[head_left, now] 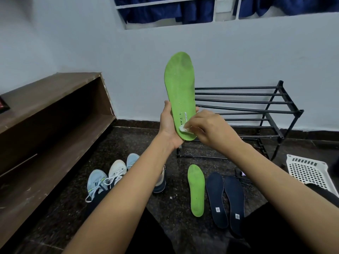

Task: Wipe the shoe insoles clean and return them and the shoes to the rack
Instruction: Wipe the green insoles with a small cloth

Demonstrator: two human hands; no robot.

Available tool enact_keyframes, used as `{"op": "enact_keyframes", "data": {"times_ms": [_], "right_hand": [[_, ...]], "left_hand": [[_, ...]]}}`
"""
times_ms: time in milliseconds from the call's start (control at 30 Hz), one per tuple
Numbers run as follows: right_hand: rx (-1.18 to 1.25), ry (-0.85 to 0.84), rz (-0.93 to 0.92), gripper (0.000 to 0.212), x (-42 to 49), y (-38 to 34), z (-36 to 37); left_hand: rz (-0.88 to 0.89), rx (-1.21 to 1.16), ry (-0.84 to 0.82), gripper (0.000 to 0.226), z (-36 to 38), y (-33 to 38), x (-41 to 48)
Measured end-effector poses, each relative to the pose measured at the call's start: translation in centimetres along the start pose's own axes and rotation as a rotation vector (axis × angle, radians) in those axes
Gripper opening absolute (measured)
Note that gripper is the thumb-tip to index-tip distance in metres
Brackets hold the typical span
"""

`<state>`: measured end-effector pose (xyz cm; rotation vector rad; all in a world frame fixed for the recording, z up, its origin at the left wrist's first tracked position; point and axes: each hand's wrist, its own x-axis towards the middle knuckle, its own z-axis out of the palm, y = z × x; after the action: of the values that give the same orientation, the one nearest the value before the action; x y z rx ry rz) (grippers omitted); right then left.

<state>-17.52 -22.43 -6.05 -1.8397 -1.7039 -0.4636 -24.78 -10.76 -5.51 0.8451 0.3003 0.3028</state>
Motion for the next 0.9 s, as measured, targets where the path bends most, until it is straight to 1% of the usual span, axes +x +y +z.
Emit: {"op": "enact_keyframes", "data": {"times_ms": [67, 167, 233, 300, 367, 467, 567, 667, 767, 900], "right_hand": [[0.038, 0.0, 0.025, 0.016, 0.0, -0.3, 0.2], [0.152, -0.011, 0.109, 0.013, 0.0, -1.2, 0.7], [0.212, 0.016, 0.138, 0.012, -0.2, -1.5, 1.0], [0.193, 0.036, 0.134, 0.011, -0.4, -1.6, 1.3], [0.122, 0.033, 0.11, 0.009, -0.7, -1.3, 1.6], [0.037, 0.064, 0.108, 0.013, -0.9, -0.7, 1.6], [0.053, 0.112, 0.146, 0.013, -0.7, -0.5, 1.0], [0.115, 0.039, 0.154, 0.009, -0.6, -0.7, 0.6], [0.159, -0.062, 0.163, 0.012, -0.7, -1.0, 0.2], [0.147, -0.122, 0.14, 0.015, -0.9, -0.6, -0.5]], "left_hand": [[0.008, -0.01, 0.023, 0.085, -0.2, 0.3, 0.0], [0.021, -0.041, 0.047, 0.082, -0.6, 0.5, 0.1], [0.022, -0.055, 0.055, 0.082, -0.8, 0.5, 0.1], [0.016, -0.059, 0.069, 0.082, -0.8, 0.3, 0.2], [0.007, -0.045, 0.076, 0.081, -0.5, -0.4, 0.2], [-0.03, -0.019, 0.068, 0.075, 0.1, -1.5, 0.0], [-0.072, -0.012, 0.046, 0.074, 0.6, -1.9, -0.4], [-0.067, -0.02, 0.059, 0.074, 0.6, -1.7, -0.3], [-0.032, -0.035, 0.073, 0.079, 0.2, -1.1, 0.1], [-0.002, -0.011, 0.063, 0.083, 0.1, -0.6, 0.5]]}}
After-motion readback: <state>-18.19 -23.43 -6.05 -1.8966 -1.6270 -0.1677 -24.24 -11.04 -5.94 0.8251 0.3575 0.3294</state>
